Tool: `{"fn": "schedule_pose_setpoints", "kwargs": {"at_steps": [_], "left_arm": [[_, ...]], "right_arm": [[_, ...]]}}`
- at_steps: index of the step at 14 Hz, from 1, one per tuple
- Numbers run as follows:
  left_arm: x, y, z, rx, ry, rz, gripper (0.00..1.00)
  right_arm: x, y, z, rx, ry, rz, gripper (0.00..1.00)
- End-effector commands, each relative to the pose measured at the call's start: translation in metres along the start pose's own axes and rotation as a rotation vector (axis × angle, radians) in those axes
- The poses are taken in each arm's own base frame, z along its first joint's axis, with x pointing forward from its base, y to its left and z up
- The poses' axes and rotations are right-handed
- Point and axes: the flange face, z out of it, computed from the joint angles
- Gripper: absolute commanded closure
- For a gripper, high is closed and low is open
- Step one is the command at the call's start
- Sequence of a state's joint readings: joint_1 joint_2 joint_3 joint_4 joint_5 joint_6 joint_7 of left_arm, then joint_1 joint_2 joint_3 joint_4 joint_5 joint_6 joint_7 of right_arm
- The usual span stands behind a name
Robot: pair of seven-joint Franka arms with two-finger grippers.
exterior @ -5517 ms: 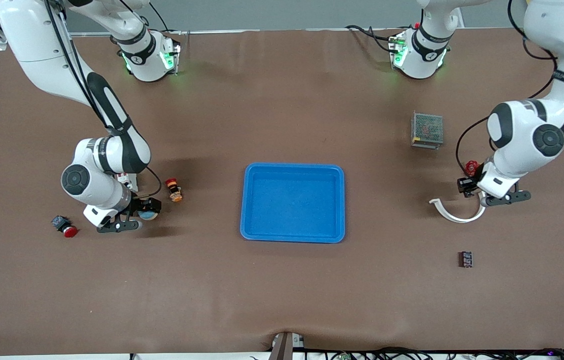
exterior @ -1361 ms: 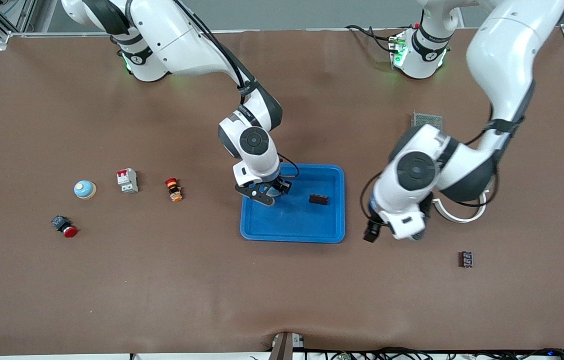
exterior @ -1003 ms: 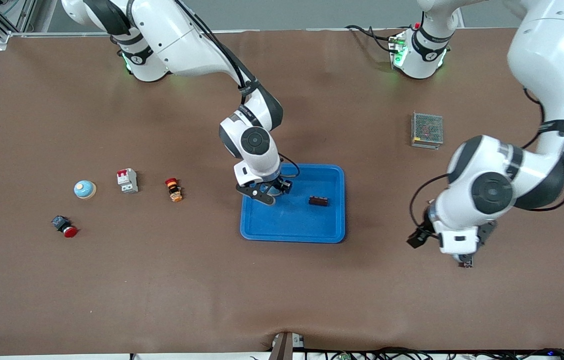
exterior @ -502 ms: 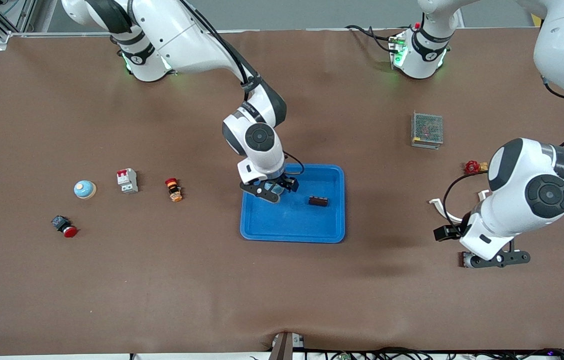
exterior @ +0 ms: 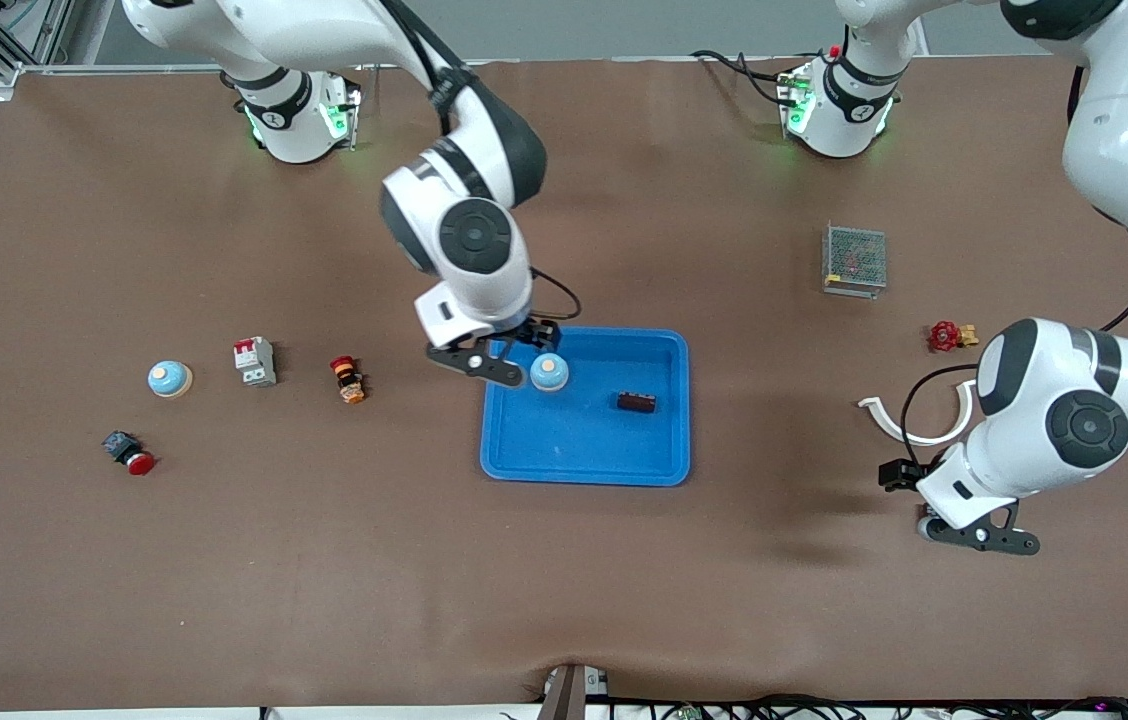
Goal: Place electrolytic capacitor and blue bell in tray
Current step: 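Grasp a second capacitor with the left gripper while the right gripper reaches a bell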
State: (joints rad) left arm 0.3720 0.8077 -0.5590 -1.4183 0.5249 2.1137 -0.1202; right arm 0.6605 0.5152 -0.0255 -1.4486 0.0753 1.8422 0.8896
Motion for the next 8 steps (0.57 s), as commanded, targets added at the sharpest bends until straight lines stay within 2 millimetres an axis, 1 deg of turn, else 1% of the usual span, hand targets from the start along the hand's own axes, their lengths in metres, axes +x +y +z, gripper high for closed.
{"fn": "schedule_pose_setpoints", "kwargs": {"at_steps": [1,3,4,6,7,8], "left_arm": [[0.002,-0.013,0.022,0.000,0.030,0.012,0.00],[0.003,-0.022,0.029,0.003,0.045,0.019,0.00],[0.002,-0.022,0.030,-0.002,0.044,0.033,0.00],[0.002,-0.028,0.033,0.000,0.047,0.033,0.00],[0.003,-0.029,0.036,-0.004,0.060,0.033,0.00],[0.004,-0.033,0.040,-0.003,0.074,0.028,0.00]], "right_arm": [[0.026,0.049,-0.028,-0.015,-0.037,-0.080,0.00],[0.050,0.089,-0.047,-0.021,-0.056,-0.139,0.00],[0.062,0.112,-0.054,-0.041,-0.053,-0.179,0.00],[0.073,0.152,-0.062,-0.107,-0.033,-0.260,0.00],[0.081,0.174,-0.066,-0.109,-0.034,-0.280,0.00],[0.093,0.197,-0.070,-0.100,-0.039,-0.309,0.00]]}}
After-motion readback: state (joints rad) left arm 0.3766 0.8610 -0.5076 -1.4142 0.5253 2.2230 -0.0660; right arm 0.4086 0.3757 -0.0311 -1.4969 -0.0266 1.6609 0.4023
